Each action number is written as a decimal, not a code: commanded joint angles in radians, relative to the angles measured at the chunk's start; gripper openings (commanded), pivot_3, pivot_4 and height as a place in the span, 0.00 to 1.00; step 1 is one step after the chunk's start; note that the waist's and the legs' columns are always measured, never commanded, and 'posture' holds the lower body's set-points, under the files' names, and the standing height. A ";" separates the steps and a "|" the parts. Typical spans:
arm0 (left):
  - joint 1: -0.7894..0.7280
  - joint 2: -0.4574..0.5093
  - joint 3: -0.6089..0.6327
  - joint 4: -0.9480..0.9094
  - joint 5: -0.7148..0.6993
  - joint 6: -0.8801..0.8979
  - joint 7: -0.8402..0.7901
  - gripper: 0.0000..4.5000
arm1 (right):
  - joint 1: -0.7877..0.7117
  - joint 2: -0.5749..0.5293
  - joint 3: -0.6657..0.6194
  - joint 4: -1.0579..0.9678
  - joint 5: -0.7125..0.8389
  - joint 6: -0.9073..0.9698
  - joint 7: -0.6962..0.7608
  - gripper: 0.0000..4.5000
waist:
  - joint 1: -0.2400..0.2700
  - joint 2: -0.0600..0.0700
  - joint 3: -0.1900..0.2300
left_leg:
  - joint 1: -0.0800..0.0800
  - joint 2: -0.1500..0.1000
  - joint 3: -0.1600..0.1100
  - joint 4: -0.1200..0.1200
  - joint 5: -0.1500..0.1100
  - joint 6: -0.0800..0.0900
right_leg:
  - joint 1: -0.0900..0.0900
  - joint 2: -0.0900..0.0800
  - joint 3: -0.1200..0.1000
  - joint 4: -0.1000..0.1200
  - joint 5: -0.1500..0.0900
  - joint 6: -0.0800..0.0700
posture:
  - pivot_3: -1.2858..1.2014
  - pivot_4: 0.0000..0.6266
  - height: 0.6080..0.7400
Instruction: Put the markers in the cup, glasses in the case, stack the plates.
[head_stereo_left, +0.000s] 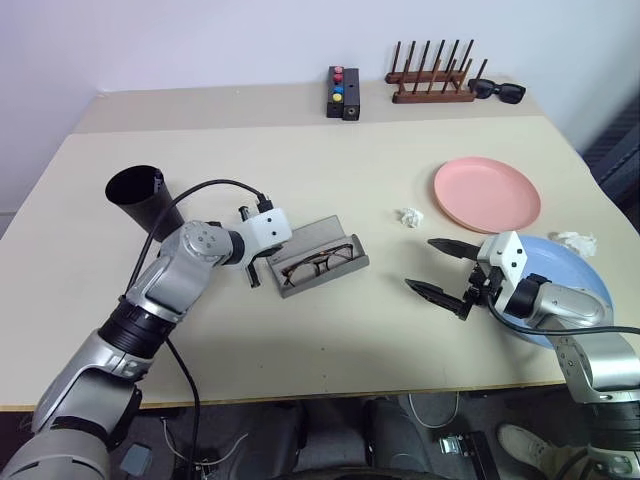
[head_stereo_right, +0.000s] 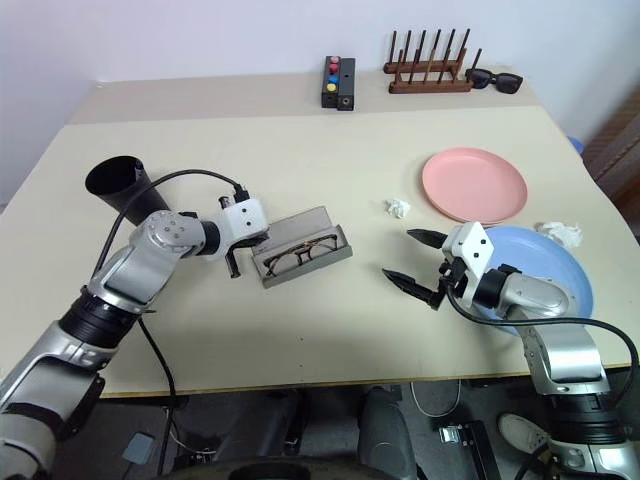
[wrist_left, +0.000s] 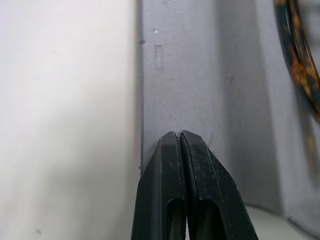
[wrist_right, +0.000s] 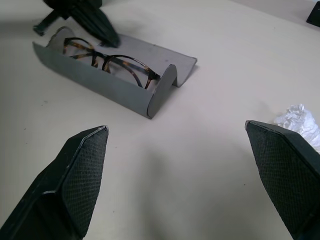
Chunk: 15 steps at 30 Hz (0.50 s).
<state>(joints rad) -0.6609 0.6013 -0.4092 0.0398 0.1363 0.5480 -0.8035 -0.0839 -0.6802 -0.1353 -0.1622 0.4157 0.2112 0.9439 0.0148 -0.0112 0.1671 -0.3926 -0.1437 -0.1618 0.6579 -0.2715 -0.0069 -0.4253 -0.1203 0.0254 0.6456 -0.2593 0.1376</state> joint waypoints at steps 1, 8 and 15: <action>-0.044 -0.020 0.035 0.025 0.013 -0.029 0.021 0.01 | -0.007 -0.002 -0.025 -0.033 0.017 -0.004 -0.006 1.00 | -0.001 0.000 0.000 | 0.000 0.000 0.000 0.000 0.000 0.000 | 0.000 0.000 0.000 0.000 0.000 0.000 | 0.52 0.24 1.00; -0.096 -0.024 0.107 0.123 -0.013 -0.075 0.026 0.01 | -0.009 0.001 -0.023 -0.013 0.013 -0.019 -0.001 1.00 | -0.002 0.000 0.000 | 0.000 0.000 0.000 0.000 0.000 0.000 | -0.001 0.000 0.000 0.000 0.000 0.000 | 0.52 0.24 1.00; -0.170 -0.030 0.259 0.203 -0.225 -0.055 -0.150 0.01 | -0.023 0.004 -0.015 -0.001 0.010 -0.025 0.002 1.00 | -0.003 0.000 0.000 | 0.000 0.000 0.000 0.000 0.000 0.000 | 0.000 0.000 0.000 0.000 0.000 0.000 | 0.52 0.24 1.00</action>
<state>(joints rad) -0.8009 0.5589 -0.2065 0.2320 -0.0236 0.4906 -0.8952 -0.0929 -0.6800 -0.1346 -0.1526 0.4153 0.2033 0.9428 0.0121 -0.0112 0.1671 -0.3929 -0.1437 -0.1618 0.6583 -0.2715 -0.0069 -0.4256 -0.1203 0.0251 0.6458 -0.2592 0.1377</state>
